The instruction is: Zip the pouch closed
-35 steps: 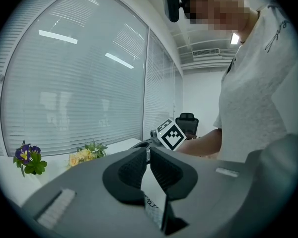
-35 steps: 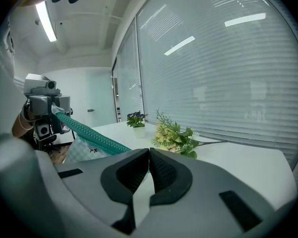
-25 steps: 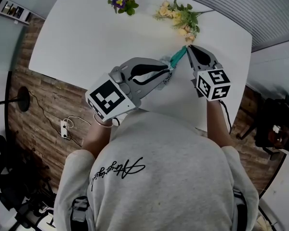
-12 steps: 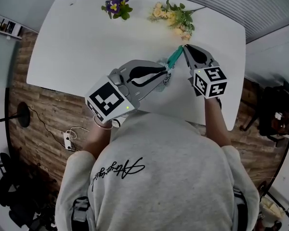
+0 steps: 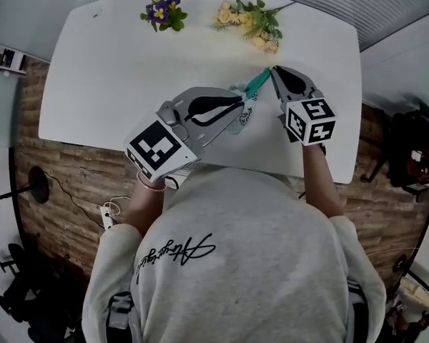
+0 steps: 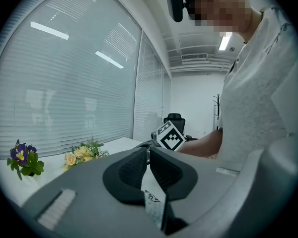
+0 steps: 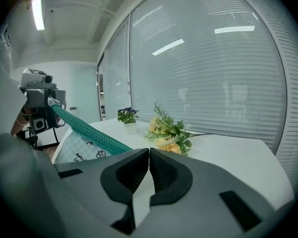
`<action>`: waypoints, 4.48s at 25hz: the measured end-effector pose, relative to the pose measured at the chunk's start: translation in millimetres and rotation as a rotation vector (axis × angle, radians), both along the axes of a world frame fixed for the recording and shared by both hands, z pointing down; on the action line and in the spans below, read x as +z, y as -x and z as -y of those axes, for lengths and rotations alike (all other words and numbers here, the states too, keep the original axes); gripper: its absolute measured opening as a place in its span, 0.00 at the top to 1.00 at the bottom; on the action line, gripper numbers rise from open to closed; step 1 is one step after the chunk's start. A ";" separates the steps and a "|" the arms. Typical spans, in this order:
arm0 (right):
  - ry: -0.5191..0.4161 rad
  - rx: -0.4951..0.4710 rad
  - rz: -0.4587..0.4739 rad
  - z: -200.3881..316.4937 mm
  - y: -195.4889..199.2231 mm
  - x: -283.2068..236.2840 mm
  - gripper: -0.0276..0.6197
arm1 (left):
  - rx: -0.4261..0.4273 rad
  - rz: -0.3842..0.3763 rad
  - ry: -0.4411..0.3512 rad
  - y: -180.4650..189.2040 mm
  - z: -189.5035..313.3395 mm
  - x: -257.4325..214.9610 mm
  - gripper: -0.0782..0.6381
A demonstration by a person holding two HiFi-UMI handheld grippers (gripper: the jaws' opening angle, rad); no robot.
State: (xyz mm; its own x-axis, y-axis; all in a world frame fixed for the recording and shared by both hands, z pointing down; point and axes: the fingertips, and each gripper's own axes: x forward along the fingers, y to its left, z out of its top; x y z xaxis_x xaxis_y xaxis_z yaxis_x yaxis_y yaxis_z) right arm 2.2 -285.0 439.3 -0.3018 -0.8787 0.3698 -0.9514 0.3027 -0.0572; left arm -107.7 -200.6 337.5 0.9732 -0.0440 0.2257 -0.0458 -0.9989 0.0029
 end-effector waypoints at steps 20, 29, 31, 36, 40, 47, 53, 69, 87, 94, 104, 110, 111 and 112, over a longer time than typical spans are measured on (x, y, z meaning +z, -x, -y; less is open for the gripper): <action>0.020 0.092 0.013 -19.6 -12.9 3.7 0.95 | -0.091 -0.010 0.000 19.8 35.8 19.4 0.86; 0.045 0.119 0.005 -35.8 -19.8 12.4 0.95 | -0.143 0.023 0.058 26.8 48.8 52.8 0.86; 0.034 0.134 0.007 -39.9 -22.5 8.7 0.95 | -0.136 0.006 0.066 24.5 47.2 50.0 0.86; -0.076 0.144 0.024 -50.8 -25.2 -35.4 0.95 | -0.102 -0.125 0.075 26.9 44.9 13.1 0.86; -0.170 0.123 0.005 -60.7 -21.9 -78.0 0.95 | -0.094 -0.197 0.029 33.5 41.2 -18.9 0.86; -0.184 0.102 -0.011 -72.4 -20.3 -96.7 0.95 | -0.108 -0.202 0.016 36.6 41.1 -25.0 0.86; -0.183 0.089 0.004 -80.3 -22.3 -108.2 0.95 | -0.093 -0.244 0.070 35.5 37.9 -34.0 0.86; -0.050 0.097 -0.049 -14.6 -48.2 -37.6 0.95 | -0.264 -0.071 0.086 6.1 102.7 44.1 0.86; 0.187 0.020 -0.190 -13.2 -42.6 56.3 0.94 | -0.282 0.195 0.106 -1.8 108.5 134.9 0.86; 0.211 0.019 -0.216 -7.5 -40.1 62.2 0.94 | -0.304 0.297 0.075 -1.7 110.5 154.8 0.86; 0.224 0.045 -0.210 -7.2 -42.2 67.2 0.84 | -0.323 0.289 0.066 -2.3 112.1 159.2 0.69; 0.196 0.089 -0.172 -12.5 -43.9 61.4 0.72 | -0.370 0.245 0.036 3.0 117.0 148.6 0.56; 0.192 0.093 -0.166 -14.1 -43.8 59.7 0.72 | -0.375 0.243 0.033 3.9 116.8 146.8 0.55; 0.187 0.097 -0.162 -15.6 -43.5 58.2 0.72 | -0.378 0.241 0.031 4.7 116.5 145.2 0.55</action>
